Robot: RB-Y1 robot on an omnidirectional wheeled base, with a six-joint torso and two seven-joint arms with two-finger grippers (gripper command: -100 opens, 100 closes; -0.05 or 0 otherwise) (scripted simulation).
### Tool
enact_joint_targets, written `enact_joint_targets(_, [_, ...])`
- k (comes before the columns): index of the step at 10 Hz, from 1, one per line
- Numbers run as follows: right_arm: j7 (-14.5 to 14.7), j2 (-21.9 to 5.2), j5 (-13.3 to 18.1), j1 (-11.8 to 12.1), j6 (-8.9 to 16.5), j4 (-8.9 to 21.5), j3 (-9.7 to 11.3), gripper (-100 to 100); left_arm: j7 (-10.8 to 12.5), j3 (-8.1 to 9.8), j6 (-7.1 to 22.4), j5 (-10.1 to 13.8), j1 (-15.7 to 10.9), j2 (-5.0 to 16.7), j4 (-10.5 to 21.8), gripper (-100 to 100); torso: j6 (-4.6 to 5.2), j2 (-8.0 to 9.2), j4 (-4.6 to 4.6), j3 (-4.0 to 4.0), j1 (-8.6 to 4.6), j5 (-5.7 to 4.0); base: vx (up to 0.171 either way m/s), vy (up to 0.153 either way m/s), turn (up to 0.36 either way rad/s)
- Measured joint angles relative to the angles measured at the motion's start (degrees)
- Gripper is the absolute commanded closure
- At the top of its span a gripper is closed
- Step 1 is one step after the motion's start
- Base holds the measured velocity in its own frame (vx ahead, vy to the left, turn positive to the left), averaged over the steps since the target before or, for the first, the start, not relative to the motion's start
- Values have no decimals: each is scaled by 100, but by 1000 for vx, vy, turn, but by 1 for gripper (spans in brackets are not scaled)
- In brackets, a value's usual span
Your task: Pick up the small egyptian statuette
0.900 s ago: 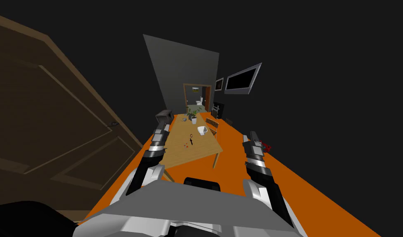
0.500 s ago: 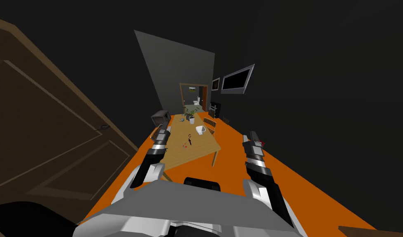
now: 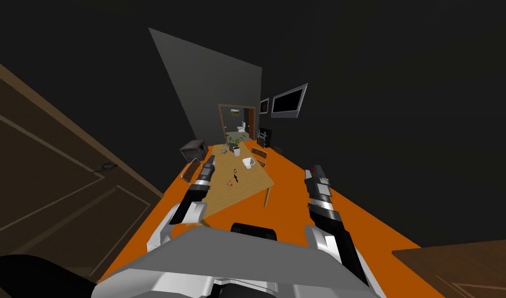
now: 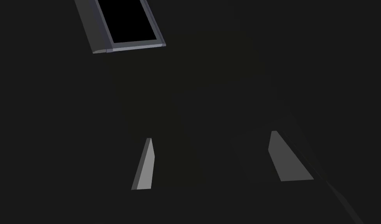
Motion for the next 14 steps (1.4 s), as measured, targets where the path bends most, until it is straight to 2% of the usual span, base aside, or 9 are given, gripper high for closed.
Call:
enact_joint_targets(6, [0,0,0,0,0,0,0,0,-379,169,484,309,-419,330,903,-100,0,-5,-1,-3,-1,0,-29,32,-175])
enact_joint_targets(7, [0,0,0,-1,0,0,0,0,-445,222,634,399,-497,431,1056,-100,4,-5,-1,-3,0,-1,-27,34,-121])
enact_joint_targets(11, [0,0,0,0,0,0,0,0,-777,307,1088,609,-797,592,1632,-100,3,-7,-1,-4,-2,-1,-28,31,-192])
enact_joint_targets(13, [0,0,0,-1,0,0,0,0,-893,396,1335,778,-983,795,1993,-100,4,-7,-1,-4,0,0,-30,32,-219])
enact_joint_targets(14, [0,0,0,1,0,0,-1,0,-948,411,1400,836,-982,851,2139,-100,-4,-7,-2,-4,0,0,-31,25,-230])
